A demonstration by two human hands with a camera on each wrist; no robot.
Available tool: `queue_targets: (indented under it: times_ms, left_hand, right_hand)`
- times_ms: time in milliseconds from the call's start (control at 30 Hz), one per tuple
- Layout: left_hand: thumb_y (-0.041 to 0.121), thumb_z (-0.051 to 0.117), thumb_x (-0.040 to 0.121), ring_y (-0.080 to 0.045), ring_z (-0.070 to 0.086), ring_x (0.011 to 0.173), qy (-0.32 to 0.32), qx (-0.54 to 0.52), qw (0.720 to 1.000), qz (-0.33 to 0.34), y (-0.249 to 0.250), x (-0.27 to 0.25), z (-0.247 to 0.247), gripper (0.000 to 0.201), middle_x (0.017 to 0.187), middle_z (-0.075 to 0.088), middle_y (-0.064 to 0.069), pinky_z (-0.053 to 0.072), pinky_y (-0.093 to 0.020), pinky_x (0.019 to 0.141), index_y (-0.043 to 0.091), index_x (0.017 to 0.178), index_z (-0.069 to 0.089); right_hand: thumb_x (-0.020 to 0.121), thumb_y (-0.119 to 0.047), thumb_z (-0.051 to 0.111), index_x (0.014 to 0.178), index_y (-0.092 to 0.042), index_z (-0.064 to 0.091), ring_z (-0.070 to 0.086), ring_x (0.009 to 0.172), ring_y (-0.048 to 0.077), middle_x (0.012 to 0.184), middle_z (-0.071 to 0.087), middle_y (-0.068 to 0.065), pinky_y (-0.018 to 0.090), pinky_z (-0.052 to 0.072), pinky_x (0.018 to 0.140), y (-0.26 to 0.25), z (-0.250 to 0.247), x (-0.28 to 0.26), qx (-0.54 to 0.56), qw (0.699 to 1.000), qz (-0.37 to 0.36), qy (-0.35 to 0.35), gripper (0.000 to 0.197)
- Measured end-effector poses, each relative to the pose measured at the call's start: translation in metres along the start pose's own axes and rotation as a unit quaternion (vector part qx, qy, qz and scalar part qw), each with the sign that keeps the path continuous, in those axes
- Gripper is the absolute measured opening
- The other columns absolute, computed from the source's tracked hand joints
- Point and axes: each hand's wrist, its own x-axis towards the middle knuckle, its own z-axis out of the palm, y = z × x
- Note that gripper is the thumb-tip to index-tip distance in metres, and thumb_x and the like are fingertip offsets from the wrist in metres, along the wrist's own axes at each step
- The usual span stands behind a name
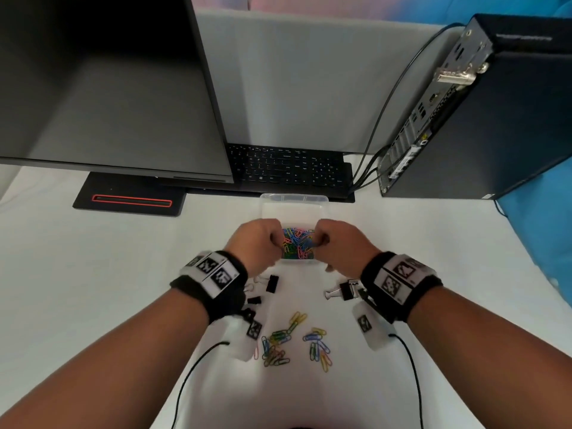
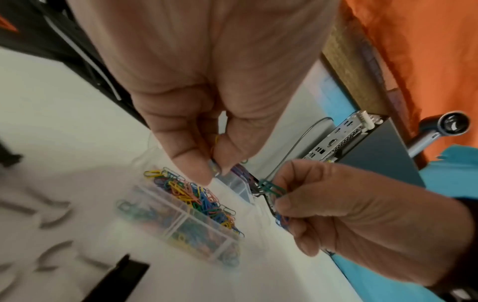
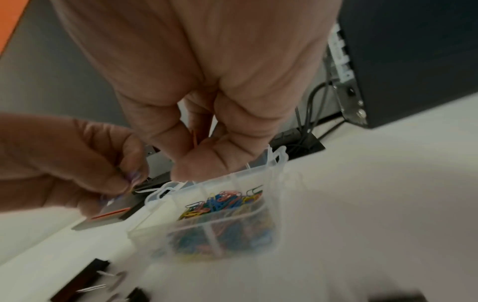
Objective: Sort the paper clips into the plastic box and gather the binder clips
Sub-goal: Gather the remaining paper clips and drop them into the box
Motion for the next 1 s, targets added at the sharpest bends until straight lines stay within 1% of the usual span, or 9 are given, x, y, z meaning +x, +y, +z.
queue_targets:
  times_ms: [67,233,367,467,533,633,733,867,1000]
  left_hand:
    - [0.003,0.062,0.074,-0.021,0.064,0.069,0.027,0.032,0.999,0.003,0.008,0.014,0.004,0.017,0.071,0.064,0.002,0.049,-0.026,0.053,0.019,0.07,0.061]
    - [0.009,0.066,0.08,-0.018,0.06,0.08,0.053,0.089,0.994,0.044,-0.011,-0.006,0.008,0.025,0.097,0.057,0.002,0.047,-0.026,0.07,0.023,0.1,0.066]
    - [0.011,0.066,0.078,-0.016,0.059,0.074,0.013,0.072,0.996,0.055,-0.057,-0.07,0.02,0.022,0.092,0.056,0.004,0.052,-0.035,0.072,0.026,0.094,0.064]
    - [0.026,0.066,0.08,-0.016,0.056,0.091,-0.06,0.14,0.988,0.034,-0.083,-0.109,0.052,0.04,0.109,0.051,0.007,0.051,-0.031,0.082,0.027,0.119,0.057]
    - [0.034,0.066,0.078,-0.022,0.051,0.102,-0.058,0.192,0.978,0.057,-0.086,-0.117,0.074,0.057,0.119,0.049,0.002,0.049,-0.034,0.088,0.025,0.131,0.047]
    - [0.037,0.068,0.072,-0.027,0.052,0.099,-0.03,0.25,0.957,0.143,-0.079,-0.118,0.097,0.061,0.118,0.054,-0.003,0.055,-0.039,0.081,0.025,0.128,0.047]
    - [0.039,0.066,0.07,-0.024,0.052,0.097,-0.036,0.287,0.938,0.189,-0.077,-0.127,0.101,0.058,0.117,0.055,0.0,0.056,-0.036,0.076,0.025,0.124,0.053]
    - [0.029,0.056,0.076,-0.024,0.054,0.1,-0.06,0.321,0.912,0.248,-0.093,-0.145,0.099,0.045,0.124,0.055,0.0,0.055,-0.036,0.076,0.022,0.121,0.055]
    - [0.026,0.068,0.07,-0.02,0.05,0.101,-0.043,0.269,0.934,0.231,-0.109,-0.154,0.097,0.055,0.123,0.05,0.002,0.051,-0.031,0.086,0.023,0.122,0.053]
  right_hand:
    - [0.074,-0.005,0.058,0.076,-0.02,0.056,0.065,0.066,0.024,0.084,0.061,0.003,0.044,0.059,0.058,-0.008,0.001,0.013,-0.032,0.999,-0.003,0.0,0.015]
    - [0.084,-0.017,0.062,0.086,-0.024,0.056,0.057,0.083,0.018,0.094,0.06,-0.001,0.031,0.048,0.072,0.001,-0.004,0.0,-0.059,0.997,-0.034,0.038,0.009]
    - [0.088,-0.015,0.059,0.093,-0.021,0.06,0.059,0.082,0.015,0.094,0.062,-0.002,0.037,0.051,0.078,0.042,0.008,-0.056,-0.046,0.999,-0.018,-0.008,0.007]
    - [0.089,-0.02,0.057,0.118,-0.02,0.058,0.051,0.108,0.016,0.12,0.056,0.001,0.039,0.044,0.098,0.066,0.041,-0.093,-0.13,0.986,-0.03,-0.098,0.029]
    - [0.088,-0.02,0.051,0.137,-0.017,0.044,0.039,0.126,0.022,0.139,0.045,0.002,0.038,0.038,0.106,0.069,0.069,-0.103,-0.243,0.957,-0.114,-0.112,0.05]
    - [0.083,-0.02,0.052,0.144,-0.014,0.033,0.034,0.135,0.031,0.15,0.036,0.006,0.047,0.038,0.107,0.066,0.101,-0.107,-0.323,0.919,-0.209,-0.088,0.065]
    - [0.086,-0.026,0.05,0.146,-0.012,0.028,0.027,0.14,0.033,0.154,0.029,0.008,0.05,0.032,0.111,0.073,0.11,-0.115,-0.369,0.9,-0.212,-0.097,0.065]
    - [0.082,-0.022,0.054,0.142,-0.012,0.038,0.036,0.137,0.034,0.149,0.039,0.01,0.047,0.039,0.106,0.086,0.104,-0.14,-0.388,0.882,-0.239,-0.119,0.063]
    - [0.082,-0.025,0.057,0.142,-0.019,0.037,0.041,0.131,0.026,0.147,0.04,0.003,0.038,0.046,0.102,0.095,0.091,-0.155,-0.308,0.926,-0.205,-0.077,0.064]
